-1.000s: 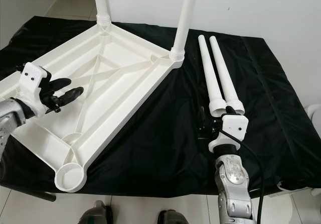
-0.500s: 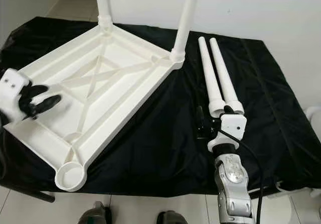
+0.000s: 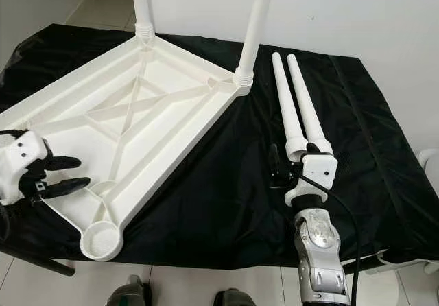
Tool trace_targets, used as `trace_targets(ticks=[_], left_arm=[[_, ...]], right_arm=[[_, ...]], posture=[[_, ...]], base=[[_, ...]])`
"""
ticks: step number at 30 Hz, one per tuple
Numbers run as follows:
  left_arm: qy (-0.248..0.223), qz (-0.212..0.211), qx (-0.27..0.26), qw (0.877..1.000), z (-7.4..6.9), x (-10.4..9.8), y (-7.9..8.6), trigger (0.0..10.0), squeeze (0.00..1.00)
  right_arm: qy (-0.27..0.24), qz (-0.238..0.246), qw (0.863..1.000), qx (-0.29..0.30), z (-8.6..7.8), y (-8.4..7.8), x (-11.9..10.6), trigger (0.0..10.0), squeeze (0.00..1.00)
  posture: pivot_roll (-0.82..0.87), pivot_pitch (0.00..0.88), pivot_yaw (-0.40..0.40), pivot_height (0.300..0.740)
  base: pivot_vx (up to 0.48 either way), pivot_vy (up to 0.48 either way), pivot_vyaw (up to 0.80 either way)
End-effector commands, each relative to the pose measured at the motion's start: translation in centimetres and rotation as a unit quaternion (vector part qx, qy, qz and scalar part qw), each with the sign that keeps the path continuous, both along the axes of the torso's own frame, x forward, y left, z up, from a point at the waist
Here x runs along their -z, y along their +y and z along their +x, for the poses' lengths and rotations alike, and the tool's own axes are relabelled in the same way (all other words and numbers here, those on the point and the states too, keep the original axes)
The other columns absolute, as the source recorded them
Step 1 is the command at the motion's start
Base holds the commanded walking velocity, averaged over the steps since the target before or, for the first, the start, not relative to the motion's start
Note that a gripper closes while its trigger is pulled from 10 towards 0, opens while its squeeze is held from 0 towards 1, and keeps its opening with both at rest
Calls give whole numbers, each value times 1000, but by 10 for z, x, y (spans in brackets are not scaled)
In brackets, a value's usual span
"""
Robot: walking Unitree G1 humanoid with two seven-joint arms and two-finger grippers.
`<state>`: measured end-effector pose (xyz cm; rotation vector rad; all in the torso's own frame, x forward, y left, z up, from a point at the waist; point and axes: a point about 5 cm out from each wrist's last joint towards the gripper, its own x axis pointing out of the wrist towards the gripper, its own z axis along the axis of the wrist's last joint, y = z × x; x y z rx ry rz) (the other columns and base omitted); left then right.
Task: Building children table
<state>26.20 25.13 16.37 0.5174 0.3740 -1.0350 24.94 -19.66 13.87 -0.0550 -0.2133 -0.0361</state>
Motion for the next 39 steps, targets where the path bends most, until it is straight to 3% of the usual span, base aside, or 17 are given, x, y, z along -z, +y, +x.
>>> trace_targets(ticks=[1,11,14,18,21,25,27,30,31,37,38,39], left_arm=[[42,8,32,999,-8,19,-14,10000,0],[73,-31,92,993,-21,32,-42,10000,0],[72,-37,91,993,-21,33,-43,10000,0],[57,-41,73,995,-15,30,-36,10000,0],[-4,-26,39,999,0,21,-18,10000,0],[-8,-40,29,999,2,17,-16,10000,0],[0,-91,25,996,1,9,-19,10000,0],[5,-110,26,994,0,7,-20,10000,0],[18,-121,32,992,-4,7,-22,10000,1000],[23,-140,43,989,-11,4,-22,10000,1000],[22,-139,47,989,-12,4,-21,10000,0],[38,-135,66,988,-18,6,-22,10000,0]], right_arm=[[-2,-3,1000,5,1,-5,-1,10000,0],[-6,-7,1000,14,-2,-10,-2,10000,0],[-6,-7,1000,14,-2,-10,-2,10000,0],[-5,-7,1000,14,-2,-10,-2,10000,0],[-5,-9,1000,11,0,-10,-2,10000,0],[-5,-9,1000,10,0,-9,-2,10000,0],[-4,-8,1000,7,0,-8,-1,10000,0],[-4,-8,1000,6,1,-8,-1,10000,0],[-3,-8,1000,5,1,-7,0,10000,0],[0,-7,1000,-3,3,-4,1,10000,0],[0,-7,1000,-3,4,-4,1,10000,0],[0,-8,1000,-6,4,-3,1,10000,0]], posture=[[90,73,-64,740],[73,74,-52,740],[72,74,-53,740],[77,75,-59,740],[80,75,-61,740],[80,75,-61,740],[88,75,-63,740],[92,73,-66,740],[95,73,-70,740],[102,70,-82,740],[102,70,-82,740],[104,66,-89,740]], base=[[0,0,0],[0,0,0],[0,0,0],[0,0,0],[0,0,0],[0,0,0],[0,0,0],[0,0,0],[0,0,0],[0,0,0],[0,0,0],[0,0,0]])
